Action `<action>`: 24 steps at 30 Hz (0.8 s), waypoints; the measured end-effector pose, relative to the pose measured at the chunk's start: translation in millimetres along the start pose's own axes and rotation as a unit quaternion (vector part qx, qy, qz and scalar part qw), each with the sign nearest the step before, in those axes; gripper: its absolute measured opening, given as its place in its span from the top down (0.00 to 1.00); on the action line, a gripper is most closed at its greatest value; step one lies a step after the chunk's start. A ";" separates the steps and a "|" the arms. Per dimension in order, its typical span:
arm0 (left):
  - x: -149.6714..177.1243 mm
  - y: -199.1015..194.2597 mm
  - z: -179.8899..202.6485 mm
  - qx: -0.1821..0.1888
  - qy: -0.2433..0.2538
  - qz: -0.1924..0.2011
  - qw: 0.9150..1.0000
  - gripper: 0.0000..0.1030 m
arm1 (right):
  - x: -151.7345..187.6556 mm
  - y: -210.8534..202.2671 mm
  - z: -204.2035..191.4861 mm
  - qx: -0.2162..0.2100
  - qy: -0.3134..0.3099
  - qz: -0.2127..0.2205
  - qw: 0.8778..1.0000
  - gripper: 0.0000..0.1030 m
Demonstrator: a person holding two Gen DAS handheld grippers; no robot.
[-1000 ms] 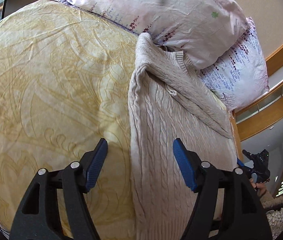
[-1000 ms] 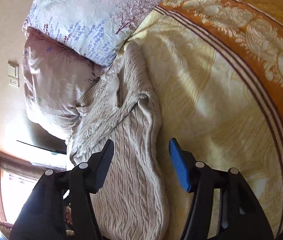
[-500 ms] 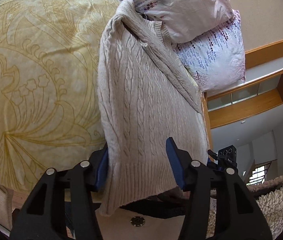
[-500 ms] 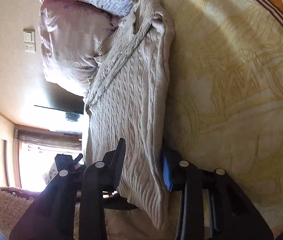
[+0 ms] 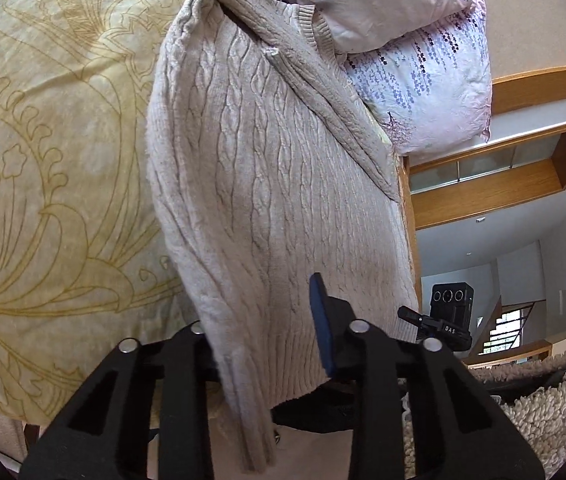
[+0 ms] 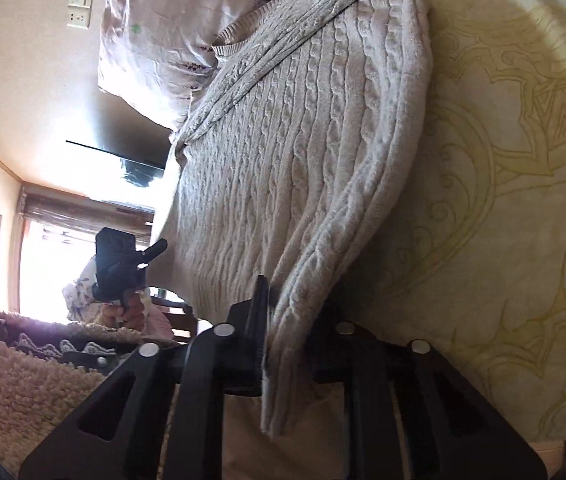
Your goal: Fold small clothes
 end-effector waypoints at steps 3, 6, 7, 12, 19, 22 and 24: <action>-1.2 -1.7 -3.9 -0.009 0.006 0.003 1.000 0.90 | 0.9 -3.4 -13.1 0.047 -0.051 0.010 0.998 0.89; -4.6 -6.4 -0.4 -0.005 0.019 0.014 1.000 0.90 | -4.7 -6.9 -26.3 0.067 -0.086 0.035 0.993 0.91; -6.7 -8.2 1.7 -0.001 0.022 0.018 1.000 0.90 | -8.0 -9.0 -28.9 0.068 -0.091 0.045 0.993 0.91; -18.0 -17.0 15.8 0.013 0.044 0.036 0.998 0.90 | -28.1 -18.9 -38.1 0.072 -0.110 0.087 0.987 0.92; -36.3 -38.7 25.1 0.057 0.041 0.092 0.993 0.90 | -47.2 -35.0 -42.8 0.074 -0.107 0.148 0.980 0.92; -44.5 -51.5 26.7 0.070 0.036 0.135 0.988 0.90 | -56.1 -41.7 -42.3 0.070 -0.095 0.180 0.977 0.92; -51.7 -56.9 27.1 0.072 0.030 0.152 0.985 0.90 | -63.0 -43.1 -43.6 0.063 -0.087 0.203 0.973 0.92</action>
Point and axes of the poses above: each gripper's, at about its wrist camera, not at the fingertips, and y roughly the way its jaws point, z to its right, x to its underside, the point moved 2 cm from there along y, roughly the way its jaws point, and after that the axes turned 13 degrees about -y, right-handed, at the moved point
